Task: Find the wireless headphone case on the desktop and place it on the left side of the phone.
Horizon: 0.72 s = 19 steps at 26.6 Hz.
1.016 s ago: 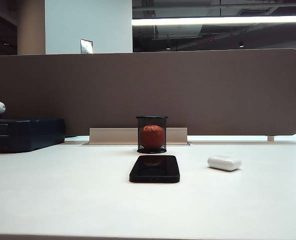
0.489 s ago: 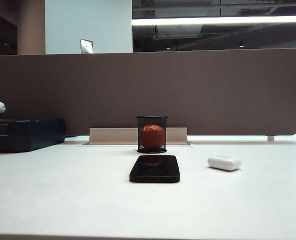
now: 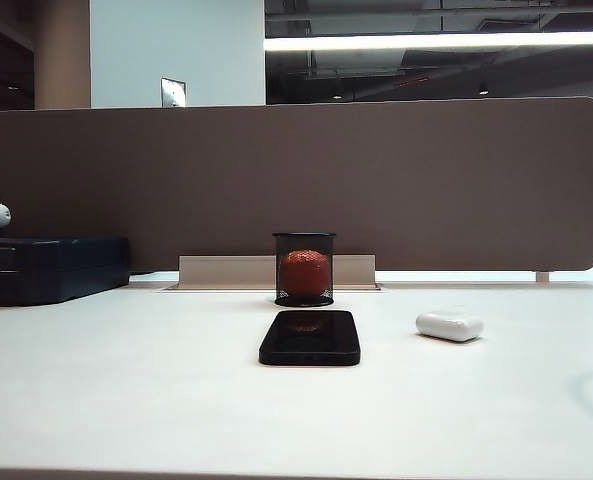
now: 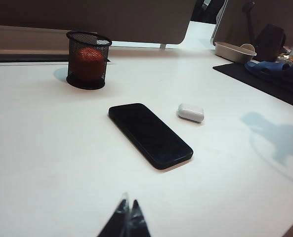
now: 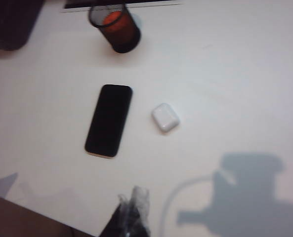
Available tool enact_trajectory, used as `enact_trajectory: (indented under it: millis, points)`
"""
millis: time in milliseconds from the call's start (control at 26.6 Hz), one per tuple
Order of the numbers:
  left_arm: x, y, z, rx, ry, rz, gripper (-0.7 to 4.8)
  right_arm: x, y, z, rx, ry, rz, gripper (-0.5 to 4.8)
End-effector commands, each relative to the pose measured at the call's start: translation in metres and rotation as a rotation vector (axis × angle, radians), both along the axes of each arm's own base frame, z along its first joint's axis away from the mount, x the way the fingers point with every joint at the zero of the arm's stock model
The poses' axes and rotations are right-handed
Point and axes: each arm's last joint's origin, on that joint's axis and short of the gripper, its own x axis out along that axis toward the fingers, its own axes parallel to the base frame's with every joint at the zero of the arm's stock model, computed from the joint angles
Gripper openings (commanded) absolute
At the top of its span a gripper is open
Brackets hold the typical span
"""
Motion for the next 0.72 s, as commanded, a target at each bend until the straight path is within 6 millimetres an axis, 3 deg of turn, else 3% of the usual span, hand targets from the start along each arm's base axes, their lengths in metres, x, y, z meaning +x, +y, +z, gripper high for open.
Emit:
enact_trajectory:
  millis: [38, 715]
  points:
    - [0.0, 0.0, 0.002, -0.003, -0.006, -0.007, -0.06, -0.001, 0.003, 0.005, 0.065, -0.048, 0.081, -0.01]
    - [0.0, 0.0, 0.002, -0.003, -0.006, -0.008, -0.05, -0.006, 0.015, 0.011, 0.353, -0.077, 0.41, -0.01]
